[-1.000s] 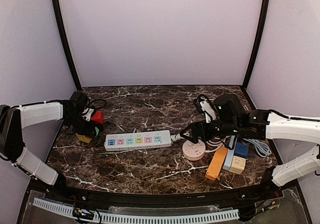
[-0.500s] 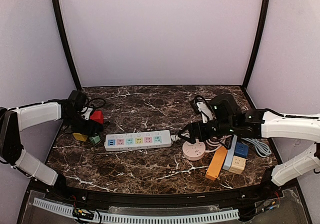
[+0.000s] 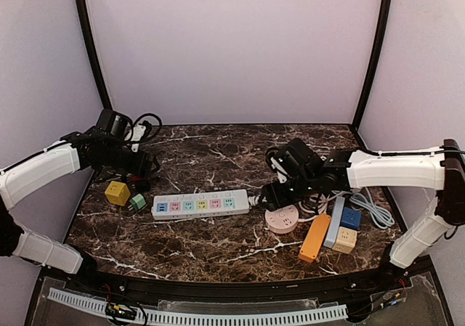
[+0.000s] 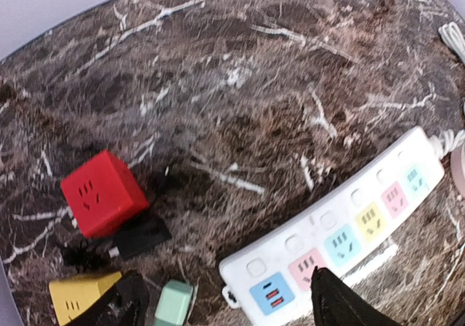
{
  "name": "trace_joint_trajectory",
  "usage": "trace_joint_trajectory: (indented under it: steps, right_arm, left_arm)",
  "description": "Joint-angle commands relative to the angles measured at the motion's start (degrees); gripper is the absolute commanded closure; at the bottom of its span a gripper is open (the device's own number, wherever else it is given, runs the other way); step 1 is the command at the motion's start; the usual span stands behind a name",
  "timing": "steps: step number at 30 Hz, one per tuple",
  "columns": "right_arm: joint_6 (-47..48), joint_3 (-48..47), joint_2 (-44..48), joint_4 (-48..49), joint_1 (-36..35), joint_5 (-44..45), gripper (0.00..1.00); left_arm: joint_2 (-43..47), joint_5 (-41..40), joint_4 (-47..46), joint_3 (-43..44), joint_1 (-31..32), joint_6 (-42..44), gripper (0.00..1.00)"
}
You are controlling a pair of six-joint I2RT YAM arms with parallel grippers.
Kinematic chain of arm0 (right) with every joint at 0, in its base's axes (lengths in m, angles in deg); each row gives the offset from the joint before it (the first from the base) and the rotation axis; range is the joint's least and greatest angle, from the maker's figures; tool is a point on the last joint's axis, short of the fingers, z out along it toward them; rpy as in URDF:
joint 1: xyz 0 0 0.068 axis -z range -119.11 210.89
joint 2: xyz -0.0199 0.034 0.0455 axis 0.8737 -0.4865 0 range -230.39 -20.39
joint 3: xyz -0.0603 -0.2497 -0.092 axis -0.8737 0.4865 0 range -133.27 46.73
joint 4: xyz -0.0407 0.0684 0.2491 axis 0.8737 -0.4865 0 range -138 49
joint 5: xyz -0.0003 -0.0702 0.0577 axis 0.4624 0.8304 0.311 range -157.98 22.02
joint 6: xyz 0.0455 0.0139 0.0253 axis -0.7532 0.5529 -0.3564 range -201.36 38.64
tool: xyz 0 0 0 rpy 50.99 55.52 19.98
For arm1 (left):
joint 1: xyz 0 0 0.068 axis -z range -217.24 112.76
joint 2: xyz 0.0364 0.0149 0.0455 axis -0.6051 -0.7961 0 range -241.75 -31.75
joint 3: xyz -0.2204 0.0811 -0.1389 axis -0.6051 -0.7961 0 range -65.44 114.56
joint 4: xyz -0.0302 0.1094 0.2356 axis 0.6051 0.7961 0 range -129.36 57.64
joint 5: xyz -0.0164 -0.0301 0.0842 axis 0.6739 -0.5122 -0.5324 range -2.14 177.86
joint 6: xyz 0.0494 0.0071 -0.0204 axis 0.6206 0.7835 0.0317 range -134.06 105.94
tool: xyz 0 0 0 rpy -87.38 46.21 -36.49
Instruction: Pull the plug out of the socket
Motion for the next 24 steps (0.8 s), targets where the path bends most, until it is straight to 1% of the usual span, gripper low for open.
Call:
trace_joint_trajectory:
  steps: [1, 4, 6, 8, 15, 20, 24]
  right_arm:
    - [-3.14, -4.61, -5.90, -7.53, -1.82, 6.94, 0.29]
    - [-5.14, -6.96, -9.63, -10.12, -1.93, 8.98, 0.36]
    - [-6.27, -8.49, -12.02, -11.83, -1.98, 10.21, 0.41]
    - [-7.14, -9.91, -14.03, -13.27, -1.94, 11.31, 0.45]
    - [-7.62, -13.38, -18.07, -13.77, -1.94, 13.47, 0.63]
    - [-7.41, -14.77, -19.79, -14.13, -1.98, 13.60, 0.75]
    - [-8.03, -14.55, -20.19, -14.19, -1.99, 12.89, 0.88]
  left_arm:
    - [-4.40, 5.13, -4.53, 7.39, 2.25, -1.10, 0.23]
    - [-8.36, 7.31, -6.15, 11.52, 3.46, -1.27, 0.24]
    - [-10.68, 7.14, -7.41, 12.10, 4.38, -0.89, 0.25]
    - [-11.86, 7.00, -8.98, 10.76, 4.72, -0.48, 0.25]
    - [-9.71, 4.92, -10.23, 6.88, 4.85, 1.61, 0.25]
    - [-8.96, 5.49, -10.78, 6.62, 4.85, 1.36, 0.25]
    - [-9.23, 7.44, -10.75, 6.56, 4.83, -0.15, 0.25]
